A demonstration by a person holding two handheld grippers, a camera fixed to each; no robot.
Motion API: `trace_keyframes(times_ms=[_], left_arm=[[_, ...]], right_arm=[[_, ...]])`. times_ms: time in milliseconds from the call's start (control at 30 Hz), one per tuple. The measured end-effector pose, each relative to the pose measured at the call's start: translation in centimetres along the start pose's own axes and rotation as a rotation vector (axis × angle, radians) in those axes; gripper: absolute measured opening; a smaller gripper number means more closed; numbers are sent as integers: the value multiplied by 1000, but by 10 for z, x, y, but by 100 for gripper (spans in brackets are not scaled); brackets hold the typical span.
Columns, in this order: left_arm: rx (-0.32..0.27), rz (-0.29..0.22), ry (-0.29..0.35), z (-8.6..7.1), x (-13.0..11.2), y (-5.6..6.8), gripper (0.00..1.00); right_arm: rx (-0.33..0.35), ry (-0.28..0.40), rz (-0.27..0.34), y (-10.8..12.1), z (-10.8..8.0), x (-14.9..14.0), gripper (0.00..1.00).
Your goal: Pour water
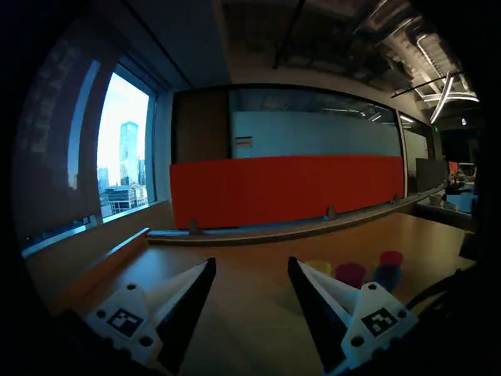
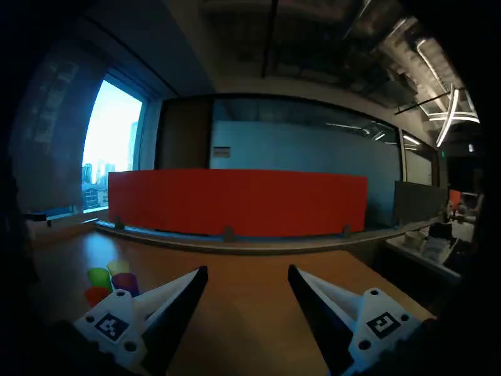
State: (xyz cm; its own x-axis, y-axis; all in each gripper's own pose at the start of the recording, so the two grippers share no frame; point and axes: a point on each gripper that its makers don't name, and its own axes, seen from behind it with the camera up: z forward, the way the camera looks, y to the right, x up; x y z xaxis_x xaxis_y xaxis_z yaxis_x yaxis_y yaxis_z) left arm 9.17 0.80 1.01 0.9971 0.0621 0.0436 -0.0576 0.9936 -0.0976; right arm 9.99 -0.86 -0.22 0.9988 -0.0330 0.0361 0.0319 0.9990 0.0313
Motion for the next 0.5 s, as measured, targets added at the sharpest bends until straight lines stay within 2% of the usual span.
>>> trace_keyframes(times_ms=[200, 500], left_arm=[[-14, -8, 7, 2, 26, 0, 85], [-46, -39, -15, 4, 45, 4, 84]], right_arm=[[10, 13, 2, -5, 1, 23, 99], [29, 5, 19, -11, 3, 45, 99]])
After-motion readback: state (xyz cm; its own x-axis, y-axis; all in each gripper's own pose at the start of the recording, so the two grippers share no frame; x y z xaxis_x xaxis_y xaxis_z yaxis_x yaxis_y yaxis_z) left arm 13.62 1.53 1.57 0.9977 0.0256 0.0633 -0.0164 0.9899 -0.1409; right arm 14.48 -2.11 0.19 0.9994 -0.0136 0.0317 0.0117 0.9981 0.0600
